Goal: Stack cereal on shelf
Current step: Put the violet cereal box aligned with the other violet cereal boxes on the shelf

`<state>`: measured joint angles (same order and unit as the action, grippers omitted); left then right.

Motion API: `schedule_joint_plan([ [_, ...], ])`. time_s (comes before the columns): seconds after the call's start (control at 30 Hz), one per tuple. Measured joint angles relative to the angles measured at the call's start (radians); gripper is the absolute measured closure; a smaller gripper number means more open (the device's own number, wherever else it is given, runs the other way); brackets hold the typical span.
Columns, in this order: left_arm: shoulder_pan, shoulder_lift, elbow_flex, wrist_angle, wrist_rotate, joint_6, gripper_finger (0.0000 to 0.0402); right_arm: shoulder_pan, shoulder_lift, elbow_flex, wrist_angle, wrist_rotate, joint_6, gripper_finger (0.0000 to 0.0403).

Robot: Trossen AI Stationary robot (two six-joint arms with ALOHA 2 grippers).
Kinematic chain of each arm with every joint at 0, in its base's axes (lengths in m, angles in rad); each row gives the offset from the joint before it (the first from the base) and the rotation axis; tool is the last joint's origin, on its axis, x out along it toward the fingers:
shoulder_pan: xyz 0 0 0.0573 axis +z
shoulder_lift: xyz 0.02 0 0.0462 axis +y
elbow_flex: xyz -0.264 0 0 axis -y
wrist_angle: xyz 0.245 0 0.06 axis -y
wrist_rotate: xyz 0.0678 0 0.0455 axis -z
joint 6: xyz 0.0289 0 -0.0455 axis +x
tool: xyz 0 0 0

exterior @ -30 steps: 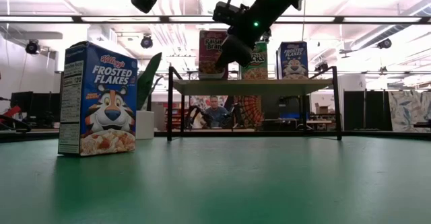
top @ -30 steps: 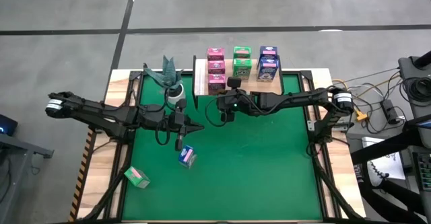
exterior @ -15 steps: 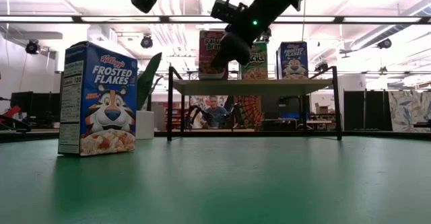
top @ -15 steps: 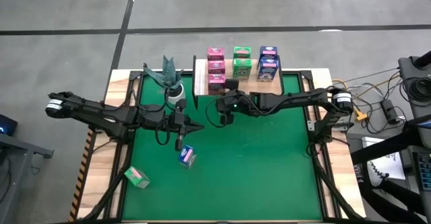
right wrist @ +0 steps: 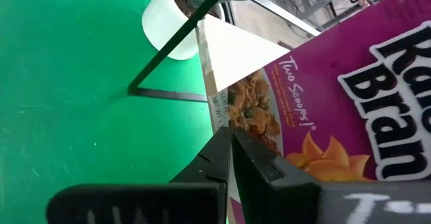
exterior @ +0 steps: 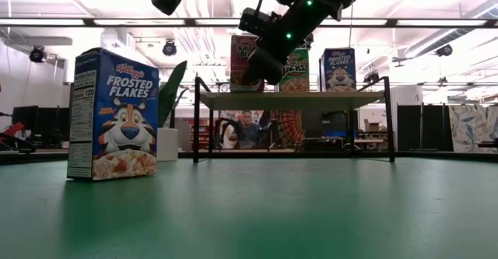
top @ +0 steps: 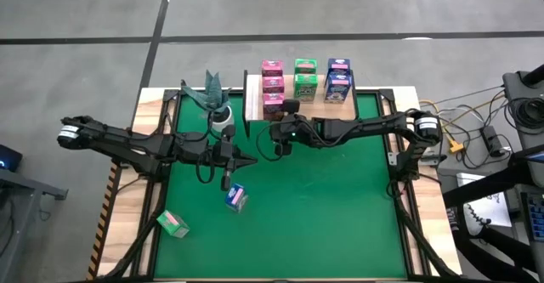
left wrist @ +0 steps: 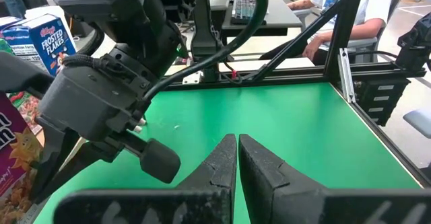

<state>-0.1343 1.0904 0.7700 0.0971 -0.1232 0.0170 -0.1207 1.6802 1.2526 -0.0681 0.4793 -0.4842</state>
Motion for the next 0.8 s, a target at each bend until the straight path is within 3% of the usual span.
schedule_joint_plan([
  [0.8,0.0,0.0,0.0,0.0,0.0,0.0,0.0402,-0.011,-0.001,0.0,0.029,-0.007,0.001,0.0394],
])
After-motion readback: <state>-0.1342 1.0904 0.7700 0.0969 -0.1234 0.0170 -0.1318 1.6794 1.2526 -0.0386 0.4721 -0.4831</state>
